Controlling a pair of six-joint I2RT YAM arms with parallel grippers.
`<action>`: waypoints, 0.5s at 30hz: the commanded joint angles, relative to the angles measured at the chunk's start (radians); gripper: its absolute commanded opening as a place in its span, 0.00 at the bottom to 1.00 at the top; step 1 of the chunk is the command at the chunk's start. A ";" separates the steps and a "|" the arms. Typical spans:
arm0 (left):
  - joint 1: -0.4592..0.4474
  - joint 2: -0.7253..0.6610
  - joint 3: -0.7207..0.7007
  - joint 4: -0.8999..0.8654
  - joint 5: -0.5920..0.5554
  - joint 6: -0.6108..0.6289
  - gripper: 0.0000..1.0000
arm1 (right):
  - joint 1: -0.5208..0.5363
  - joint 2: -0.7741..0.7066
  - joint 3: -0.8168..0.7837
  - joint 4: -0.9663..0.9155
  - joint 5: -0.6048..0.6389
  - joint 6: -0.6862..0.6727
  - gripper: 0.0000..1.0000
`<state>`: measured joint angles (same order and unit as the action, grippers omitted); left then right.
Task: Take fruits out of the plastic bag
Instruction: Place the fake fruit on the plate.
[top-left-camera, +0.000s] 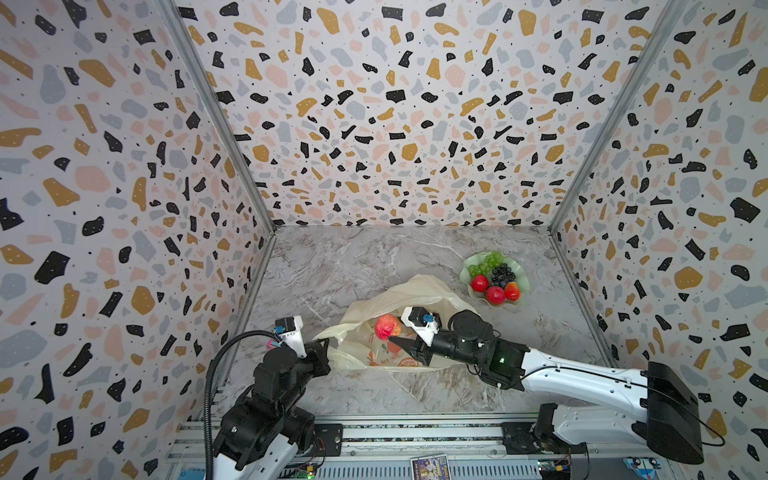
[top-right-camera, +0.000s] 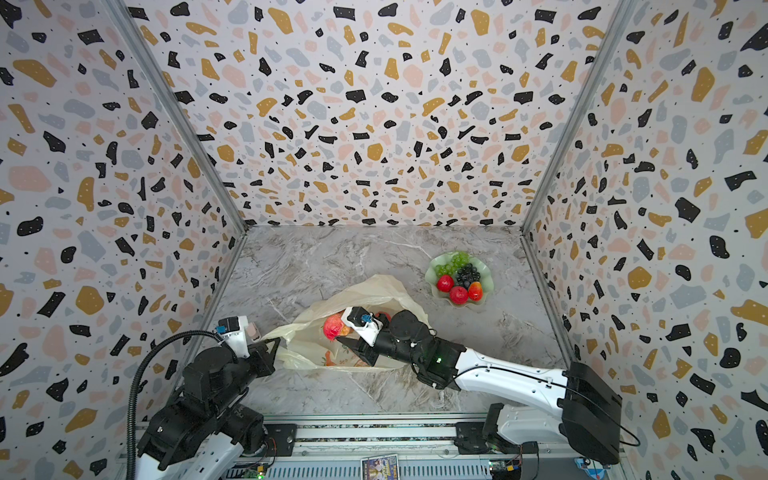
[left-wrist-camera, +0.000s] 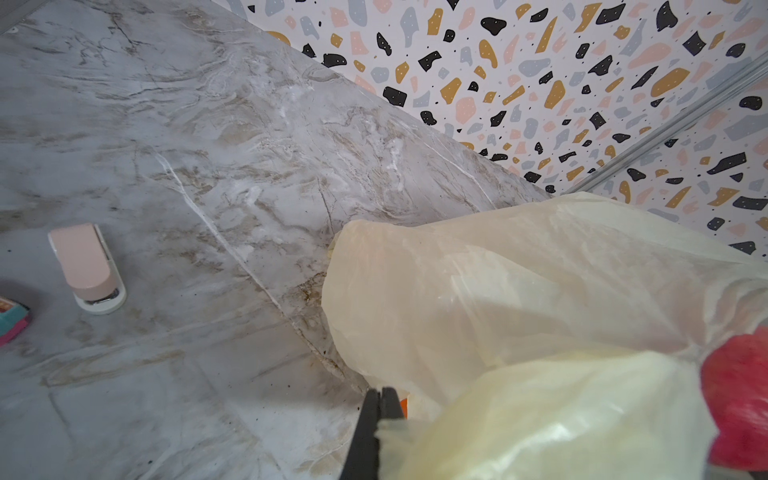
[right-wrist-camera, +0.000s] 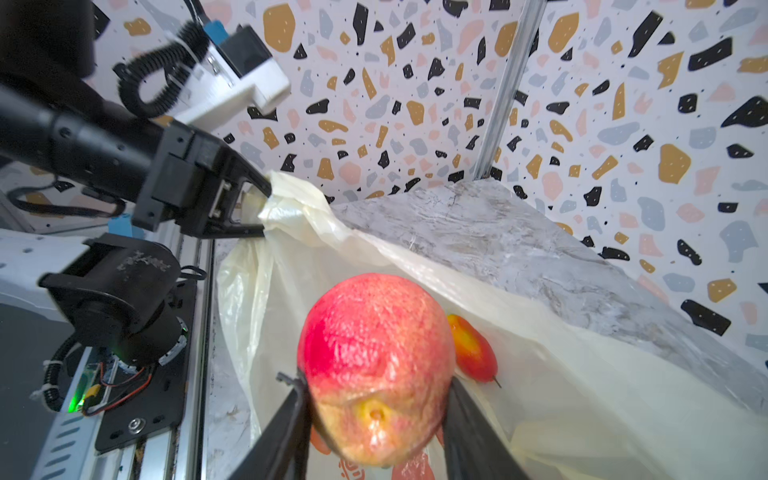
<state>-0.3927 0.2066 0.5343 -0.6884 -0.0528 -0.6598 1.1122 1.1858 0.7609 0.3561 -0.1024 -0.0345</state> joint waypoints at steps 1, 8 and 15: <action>0.005 0.002 -0.008 0.000 -0.019 -0.007 0.05 | 0.000 -0.051 0.083 -0.088 -0.017 -0.016 0.20; 0.006 0.003 -0.009 -0.001 -0.024 -0.013 0.05 | -0.003 -0.163 0.148 -0.136 0.046 -0.037 0.19; 0.006 0.010 -0.010 0.000 -0.022 -0.011 0.05 | -0.013 -0.245 0.220 -0.189 0.198 -0.106 0.18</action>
<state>-0.3927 0.2092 0.5343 -0.6888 -0.0689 -0.6704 1.1080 0.9802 0.9421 0.2001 0.0105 -0.1024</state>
